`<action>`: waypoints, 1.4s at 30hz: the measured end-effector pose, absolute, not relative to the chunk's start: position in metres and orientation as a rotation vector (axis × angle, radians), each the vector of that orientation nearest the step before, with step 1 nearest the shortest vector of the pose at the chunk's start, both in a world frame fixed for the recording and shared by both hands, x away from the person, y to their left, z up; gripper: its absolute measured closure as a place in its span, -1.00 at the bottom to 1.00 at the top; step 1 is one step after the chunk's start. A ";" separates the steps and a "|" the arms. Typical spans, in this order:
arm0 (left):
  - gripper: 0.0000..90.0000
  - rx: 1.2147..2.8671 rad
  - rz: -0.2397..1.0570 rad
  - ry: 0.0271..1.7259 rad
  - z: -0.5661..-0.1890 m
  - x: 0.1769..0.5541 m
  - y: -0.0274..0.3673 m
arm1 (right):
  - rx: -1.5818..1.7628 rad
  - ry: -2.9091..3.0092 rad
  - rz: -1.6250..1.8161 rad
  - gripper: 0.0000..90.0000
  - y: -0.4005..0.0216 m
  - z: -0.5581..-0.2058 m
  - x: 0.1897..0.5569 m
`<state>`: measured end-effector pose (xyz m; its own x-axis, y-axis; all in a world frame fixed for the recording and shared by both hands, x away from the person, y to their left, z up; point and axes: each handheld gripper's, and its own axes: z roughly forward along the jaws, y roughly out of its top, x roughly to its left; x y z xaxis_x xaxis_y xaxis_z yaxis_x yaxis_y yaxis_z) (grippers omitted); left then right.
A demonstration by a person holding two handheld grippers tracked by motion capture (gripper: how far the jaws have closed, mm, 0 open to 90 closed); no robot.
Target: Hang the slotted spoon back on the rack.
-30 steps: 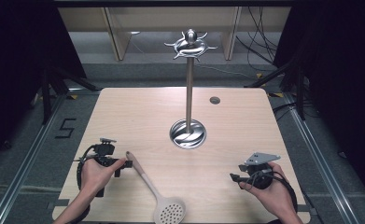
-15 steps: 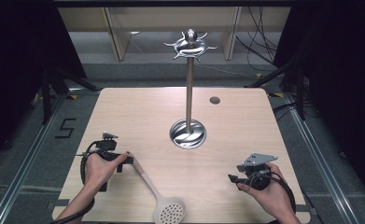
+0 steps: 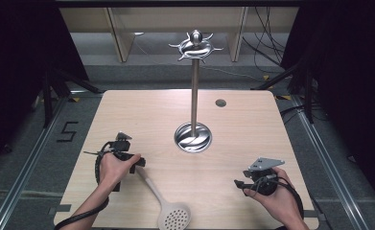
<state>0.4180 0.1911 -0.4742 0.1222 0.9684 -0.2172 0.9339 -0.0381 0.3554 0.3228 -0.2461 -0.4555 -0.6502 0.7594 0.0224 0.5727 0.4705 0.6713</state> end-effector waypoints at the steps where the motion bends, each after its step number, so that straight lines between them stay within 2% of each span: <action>1: -0.35 2.001 0.115 1.839 -0.474 0.418 0.191 | 1.137 2.442 0.956 0.10 -0.246 -0.455 0.323; 12: -0.35 2.051 0.108 1.876 -0.483 0.423 0.185 | 1.135 2.469 0.926 0.10 -0.247 -0.454 0.323; 21: -0.21 2.085 0.151 1.901 -0.485 0.426 0.179 | 1.156 2.457 0.953 0.09 -0.246 -0.456 0.322; 24: -0.20 2.159 0.158 1.892 -0.483 0.427 0.176 | 1.158 2.456 0.954 0.09 -0.246 -0.456 0.322; 30: -0.16 2.192 0.166 1.883 -0.483 0.429 0.175 | 1.154 2.474 0.938 0.09 -0.247 -0.454 0.322; 35: -0.07 2.227 0.170 1.867 -0.482 0.430 0.172 | 1.153 2.474 0.940 0.09 -0.246 -0.455 0.322; 38: 0.07 2.275 0.177 1.816 -0.482 0.430 0.167 | 1.158 2.478 0.935 0.09 -0.246 -0.455 0.322; 42: 0.17 2.300 0.181 1.791 -0.482 0.430 0.164 | 1.157 2.479 0.937 0.09 -0.246 -0.454 0.321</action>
